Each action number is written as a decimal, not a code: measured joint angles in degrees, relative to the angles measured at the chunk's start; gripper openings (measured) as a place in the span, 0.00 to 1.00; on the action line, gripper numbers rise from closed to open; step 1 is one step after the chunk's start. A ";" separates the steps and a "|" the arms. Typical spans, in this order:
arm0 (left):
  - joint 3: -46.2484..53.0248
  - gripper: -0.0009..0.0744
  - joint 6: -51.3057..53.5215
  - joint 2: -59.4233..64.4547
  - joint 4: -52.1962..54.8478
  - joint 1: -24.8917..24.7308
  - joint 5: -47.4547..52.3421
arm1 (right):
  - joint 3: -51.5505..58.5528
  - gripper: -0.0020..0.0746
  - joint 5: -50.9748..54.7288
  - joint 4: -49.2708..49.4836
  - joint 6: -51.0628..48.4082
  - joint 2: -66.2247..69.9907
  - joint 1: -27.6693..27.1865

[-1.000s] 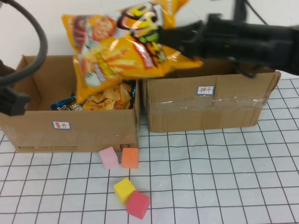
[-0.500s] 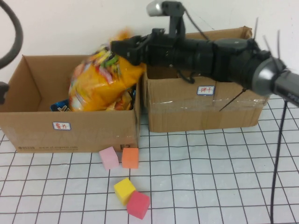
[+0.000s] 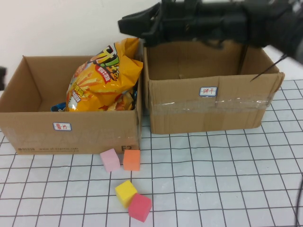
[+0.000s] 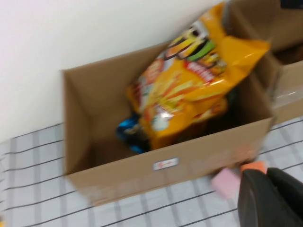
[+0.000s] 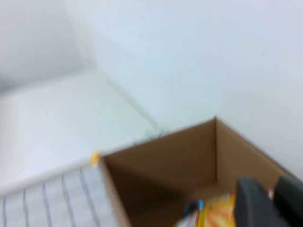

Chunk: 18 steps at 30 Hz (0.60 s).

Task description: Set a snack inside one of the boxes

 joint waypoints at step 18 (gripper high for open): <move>17.09 0.01 -2.57 -5.60 -0.31 0.00 -22.22 | 15.95 0.04 19.46 -75.71 43.22 -31.94 -0.66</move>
